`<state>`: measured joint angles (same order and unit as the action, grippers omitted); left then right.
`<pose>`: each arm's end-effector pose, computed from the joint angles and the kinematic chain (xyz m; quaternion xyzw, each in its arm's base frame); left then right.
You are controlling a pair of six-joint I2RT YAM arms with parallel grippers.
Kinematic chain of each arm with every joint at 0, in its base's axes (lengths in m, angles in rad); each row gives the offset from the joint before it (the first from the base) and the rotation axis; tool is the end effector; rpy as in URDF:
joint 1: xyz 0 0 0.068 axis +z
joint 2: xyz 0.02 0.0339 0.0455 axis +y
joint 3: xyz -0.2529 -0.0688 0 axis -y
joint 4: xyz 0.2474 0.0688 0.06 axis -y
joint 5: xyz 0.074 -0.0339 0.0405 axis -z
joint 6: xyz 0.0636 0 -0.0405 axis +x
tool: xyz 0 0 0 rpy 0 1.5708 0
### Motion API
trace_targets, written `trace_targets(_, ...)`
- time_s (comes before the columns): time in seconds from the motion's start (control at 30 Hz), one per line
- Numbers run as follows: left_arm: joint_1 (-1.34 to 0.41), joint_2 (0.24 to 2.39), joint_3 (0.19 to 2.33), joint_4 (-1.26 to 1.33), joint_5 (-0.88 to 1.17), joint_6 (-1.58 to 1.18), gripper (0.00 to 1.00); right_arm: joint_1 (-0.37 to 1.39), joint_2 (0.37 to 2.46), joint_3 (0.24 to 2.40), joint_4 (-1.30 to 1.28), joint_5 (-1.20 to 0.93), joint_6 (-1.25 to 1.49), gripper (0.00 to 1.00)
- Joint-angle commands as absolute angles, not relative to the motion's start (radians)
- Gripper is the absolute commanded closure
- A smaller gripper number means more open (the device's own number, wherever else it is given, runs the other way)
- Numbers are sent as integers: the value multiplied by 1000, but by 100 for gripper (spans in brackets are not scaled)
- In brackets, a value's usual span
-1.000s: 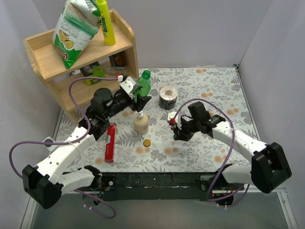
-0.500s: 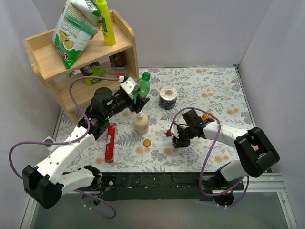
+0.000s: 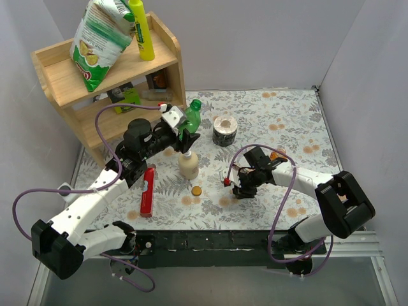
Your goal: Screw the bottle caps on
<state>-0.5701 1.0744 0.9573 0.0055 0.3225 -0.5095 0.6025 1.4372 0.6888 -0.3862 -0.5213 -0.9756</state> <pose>0.2297 -0.1712 0.3516 0.1293 0.7322 -0.4408 0.5029 0.1987 0.1751 0.1227 -0.7088 0.6250 0.2085 0.2521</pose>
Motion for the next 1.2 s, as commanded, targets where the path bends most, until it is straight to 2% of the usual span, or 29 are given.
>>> trace_targets(0.0,-561,1058,946,35,344,-515,100,607,1456,713,-482,-462,-1032,55)
trace_targets(0.17,-561,1055,930,43,348,-518,100,607,1482,747,-532,-434,-1052,47)
trace_targets(0.3,-560,1051,920,52,351,-522,100,606,1494,764,-557,-422,-1072,47)
trace_targets(0.57,-557,1049,905,66,362,-529,100,612,1491,787,-561,-426,-1078,56)
trace_targets(1.0,-557,1046,891,71,374,-534,100,650,1471,787,-557,-430,-1060,52)
trace_targets(1.17,-557,1046,890,66,377,-532,100,653,1470,785,-548,-420,-1057,58)
